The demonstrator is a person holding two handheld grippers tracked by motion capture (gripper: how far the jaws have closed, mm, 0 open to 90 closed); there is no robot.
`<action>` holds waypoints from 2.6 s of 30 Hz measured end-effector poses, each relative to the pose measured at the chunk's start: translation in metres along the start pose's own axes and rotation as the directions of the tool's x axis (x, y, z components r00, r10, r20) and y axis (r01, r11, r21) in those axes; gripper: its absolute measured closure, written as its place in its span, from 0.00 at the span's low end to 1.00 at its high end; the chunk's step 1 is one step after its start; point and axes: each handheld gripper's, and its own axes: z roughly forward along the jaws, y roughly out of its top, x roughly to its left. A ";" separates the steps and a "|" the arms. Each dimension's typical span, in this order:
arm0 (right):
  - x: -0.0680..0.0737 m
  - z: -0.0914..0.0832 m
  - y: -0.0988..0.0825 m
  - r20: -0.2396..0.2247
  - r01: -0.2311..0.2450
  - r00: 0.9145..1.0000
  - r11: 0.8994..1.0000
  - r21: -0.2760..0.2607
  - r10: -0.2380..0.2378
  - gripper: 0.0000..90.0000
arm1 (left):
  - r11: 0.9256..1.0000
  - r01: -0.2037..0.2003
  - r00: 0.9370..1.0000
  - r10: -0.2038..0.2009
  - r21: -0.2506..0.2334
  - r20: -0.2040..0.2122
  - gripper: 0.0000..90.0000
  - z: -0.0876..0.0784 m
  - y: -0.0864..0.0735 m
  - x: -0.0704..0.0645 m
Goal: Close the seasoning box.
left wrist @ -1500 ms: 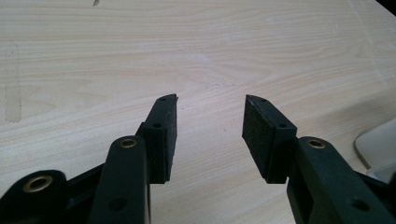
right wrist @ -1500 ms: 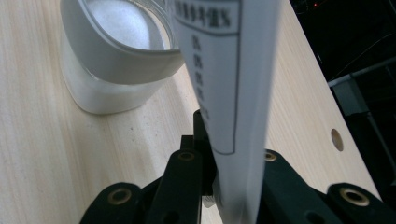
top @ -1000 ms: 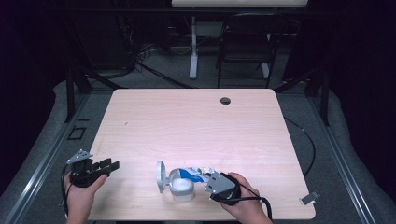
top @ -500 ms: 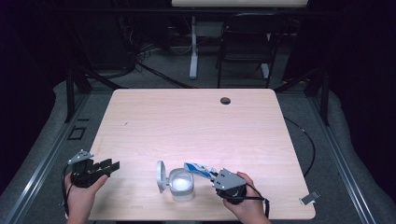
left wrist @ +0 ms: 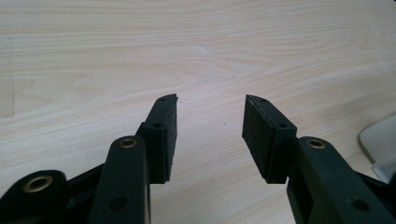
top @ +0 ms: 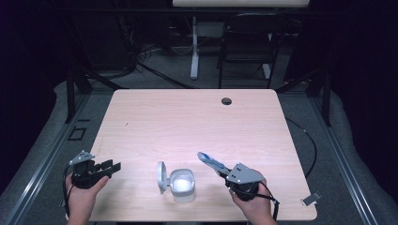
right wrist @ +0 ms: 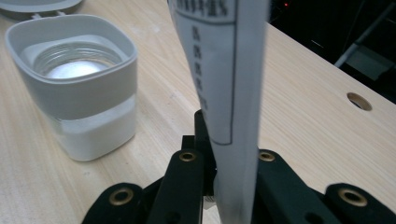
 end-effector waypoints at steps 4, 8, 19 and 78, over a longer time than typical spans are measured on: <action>-0.008 -0.003 -0.007 0.027 -0.045 0.999 0.999 -0.004 0.045 0.97 | 1.000 -0.001 1.000 0.001 0.003 0.001 0.62 -0.001 0.000 0.000; -0.016 -0.005 -0.014 0.069 -0.080 0.994 0.997 -0.002 0.080 0.97 | 1.000 -0.002 1.000 0.002 -0.003 0.002 0.62 0.000 0.000 -0.001; -0.032 -0.011 -0.027 0.132 -0.151 0.980 0.988 -0.015 0.152 0.97 | 1.000 -0.010 1.000 0.010 0.003 0.006 0.62 0.000 0.001 -0.003; -0.063 0.012 -0.071 0.177 -0.329 0.934 0.940 0.086 0.310 0.93 | 0.999 -0.030 0.999 0.030 0.010 0.011 0.62 0.003 0.001 -0.010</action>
